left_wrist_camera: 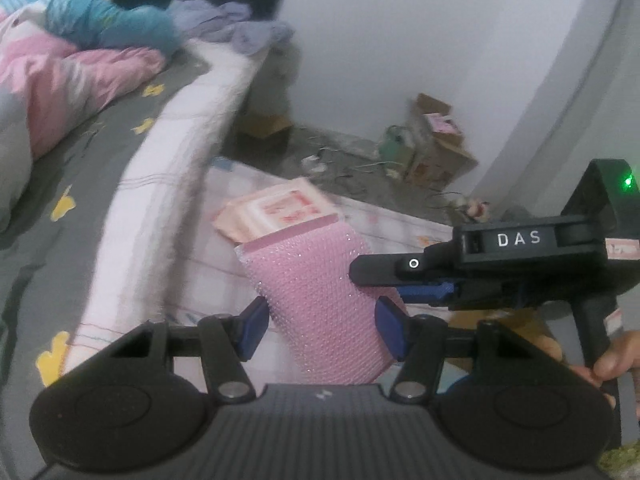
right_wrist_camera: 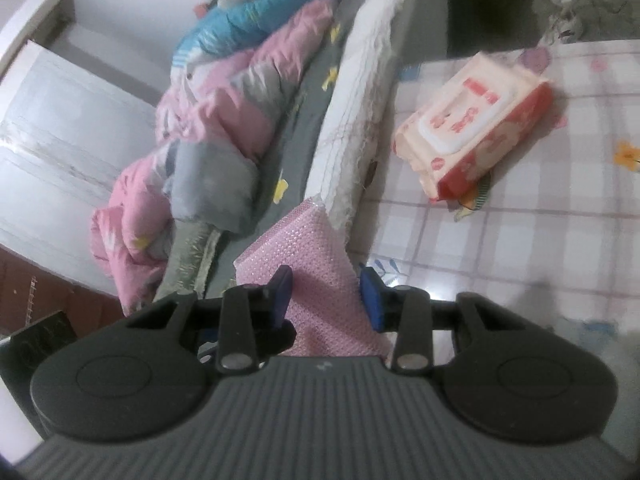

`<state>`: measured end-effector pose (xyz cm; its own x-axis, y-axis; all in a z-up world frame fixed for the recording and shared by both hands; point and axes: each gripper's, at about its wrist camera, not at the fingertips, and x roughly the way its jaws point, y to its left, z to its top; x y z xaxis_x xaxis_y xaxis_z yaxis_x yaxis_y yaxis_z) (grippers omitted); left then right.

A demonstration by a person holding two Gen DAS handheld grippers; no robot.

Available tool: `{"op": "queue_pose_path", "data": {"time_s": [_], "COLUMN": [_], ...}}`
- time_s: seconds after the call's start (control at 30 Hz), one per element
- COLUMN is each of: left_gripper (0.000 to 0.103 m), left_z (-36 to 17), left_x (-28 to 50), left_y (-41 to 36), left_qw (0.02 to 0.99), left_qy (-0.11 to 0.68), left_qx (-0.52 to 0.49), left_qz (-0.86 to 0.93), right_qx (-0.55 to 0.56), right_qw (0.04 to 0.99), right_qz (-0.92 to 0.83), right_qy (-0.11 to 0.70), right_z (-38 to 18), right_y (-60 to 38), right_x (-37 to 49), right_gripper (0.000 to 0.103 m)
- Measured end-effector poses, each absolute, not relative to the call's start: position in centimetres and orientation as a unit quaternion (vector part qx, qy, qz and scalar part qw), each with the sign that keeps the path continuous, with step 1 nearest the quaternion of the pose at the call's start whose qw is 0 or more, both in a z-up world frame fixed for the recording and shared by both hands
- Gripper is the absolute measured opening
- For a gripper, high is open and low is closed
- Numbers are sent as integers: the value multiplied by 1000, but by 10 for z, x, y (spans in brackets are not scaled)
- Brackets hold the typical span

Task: Organize soft objects
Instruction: 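Carry the pink sponge pad with the right tool into the cardboard box and release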

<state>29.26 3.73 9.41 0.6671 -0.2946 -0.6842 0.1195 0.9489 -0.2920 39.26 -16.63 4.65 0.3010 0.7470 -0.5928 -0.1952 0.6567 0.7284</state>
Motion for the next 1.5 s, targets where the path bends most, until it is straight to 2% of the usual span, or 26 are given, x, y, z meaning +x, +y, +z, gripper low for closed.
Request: {"op": "queue_pose_path", "data": {"time_s": [0.2, 0.37, 0.63, 0.87, 1.0, 1.23, 1.5], "left_gripper": [59, 59, 59, 61, 78, 79, 79], "left_z": [101, 89, 52, 27, 7, -10, 19], "left_x": [270, 265, 282, 312, 329, 330, 315], "left_y": [-37, -113, -224, -293, -316, -318, -285], "left_qw": [900, 878, 837, 830, 825, 820, 841], "left_qy": [391, 413, 461, 469, 477, 492, 466], "left_qx": [-88, -67, -37, -13, -13, 0, -9], "left_qz": [-172, -231, -292, -303, -303, -292, -276], "right_qx": [303, 334, 382, 387, 362, 329, 331], "right_qw": [777, 787, 788, 798, 823, 841, 843], "right_qz": [275, 221, 132, 85, 55, 20, 26], "right_qy": [479, 469, 465, 454, 435, 428, 424], "right_z": [69, 66, 30, 0, -10, -30, -23], "right_y": [-245, -329, -453, -518, -546, -570, -559], "right_x": [334, 292, 255, 266, 283, 287, 265], "right_gripper": [36, 37, 37, 37, 38, 38, 38]}}
